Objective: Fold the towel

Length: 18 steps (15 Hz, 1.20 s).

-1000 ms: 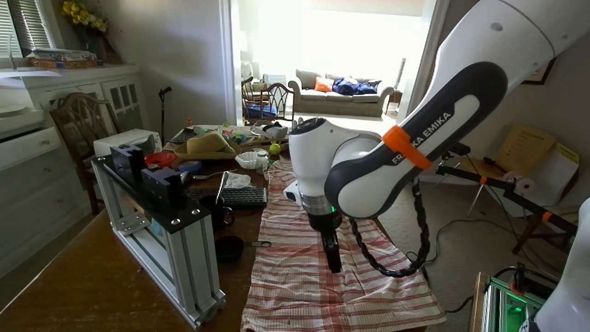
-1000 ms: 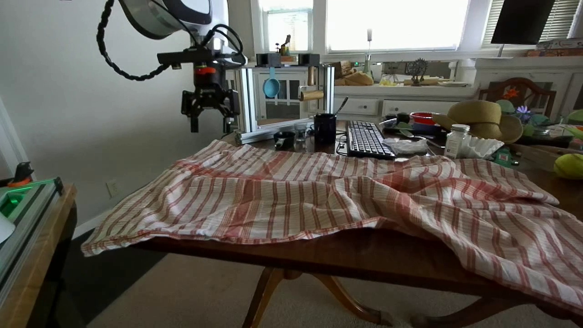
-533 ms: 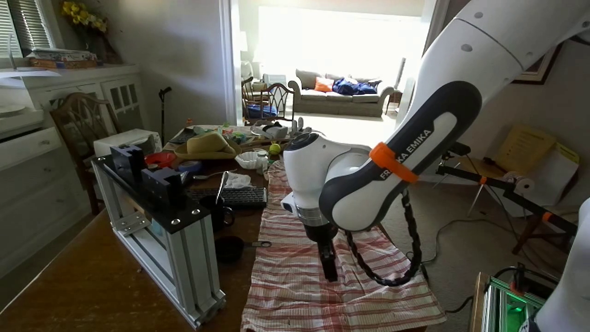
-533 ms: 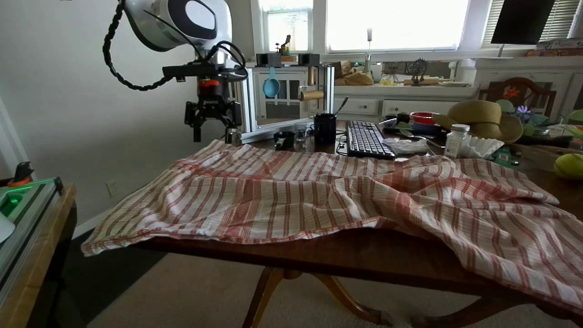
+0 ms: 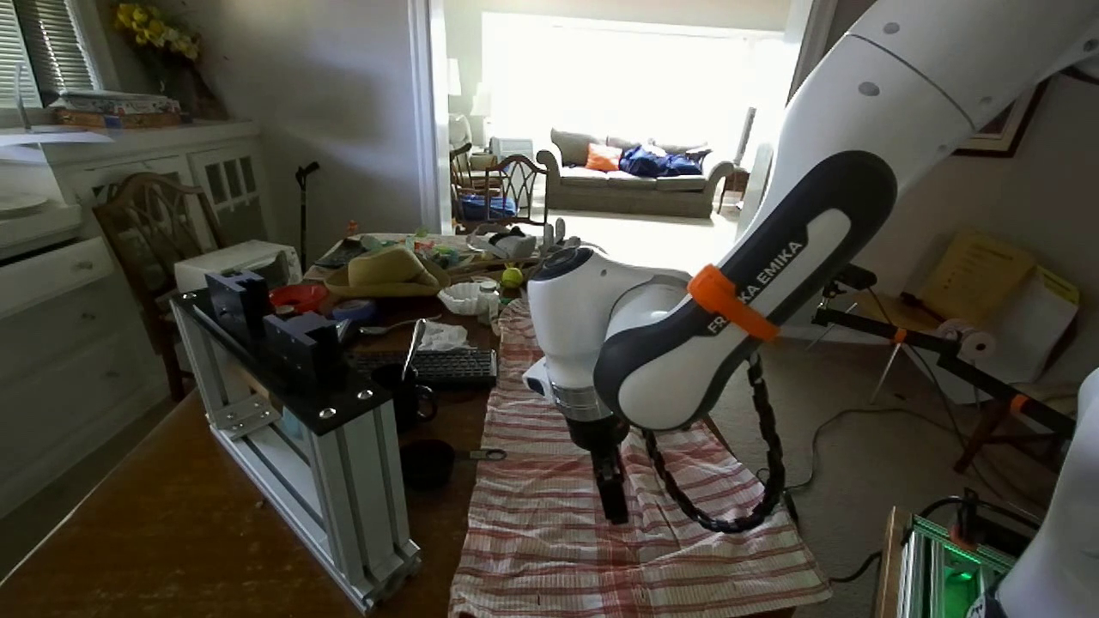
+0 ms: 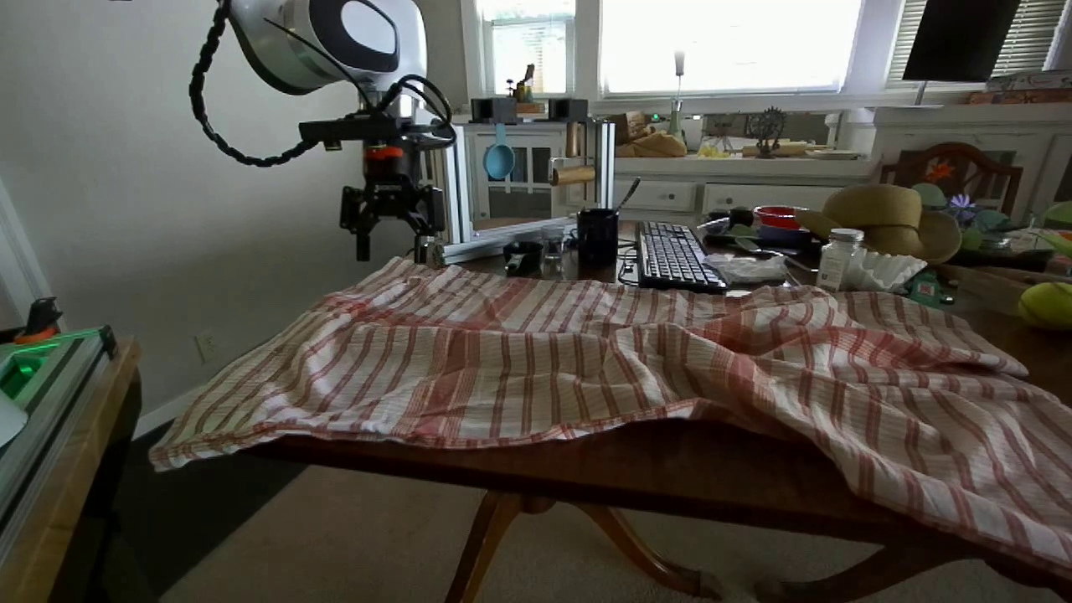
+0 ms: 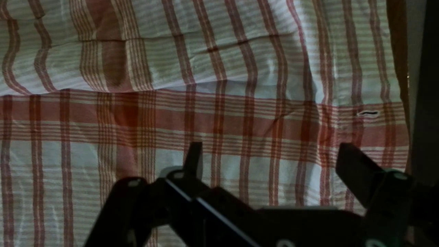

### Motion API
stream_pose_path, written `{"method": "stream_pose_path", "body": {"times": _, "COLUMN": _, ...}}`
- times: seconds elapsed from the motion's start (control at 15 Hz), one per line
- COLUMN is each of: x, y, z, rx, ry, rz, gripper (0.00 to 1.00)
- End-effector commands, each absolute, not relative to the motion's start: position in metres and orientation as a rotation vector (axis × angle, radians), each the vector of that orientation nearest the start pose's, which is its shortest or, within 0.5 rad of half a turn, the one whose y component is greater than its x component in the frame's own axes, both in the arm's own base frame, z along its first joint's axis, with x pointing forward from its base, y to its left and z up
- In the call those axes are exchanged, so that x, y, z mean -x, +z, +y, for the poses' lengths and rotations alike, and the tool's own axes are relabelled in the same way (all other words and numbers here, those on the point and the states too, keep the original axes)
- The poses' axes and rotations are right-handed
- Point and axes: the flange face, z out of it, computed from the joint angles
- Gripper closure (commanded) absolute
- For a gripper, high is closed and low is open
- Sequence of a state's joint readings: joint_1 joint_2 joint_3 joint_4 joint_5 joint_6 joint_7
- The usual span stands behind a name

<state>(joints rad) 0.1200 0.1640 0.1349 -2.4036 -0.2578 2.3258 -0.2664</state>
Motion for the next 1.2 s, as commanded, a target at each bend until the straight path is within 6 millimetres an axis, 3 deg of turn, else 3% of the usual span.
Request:
{"method": "stream_pose_path", "body": {"times": 0.0, "x": -0.4571, "y": 0.2300, "z": 0.1160, "rx": 3.050, "ry": 0.391, "rz": -1.151, "gripper": 0.00}}
{"method": "stream_pose_path", "body": {"times": 1.13, "x": -0.4577, "y": 0.2259, "z": 0.1185, "rx": 3.053, "ry": 0.356, "rz": -1.159, "gripper": 0.00}}
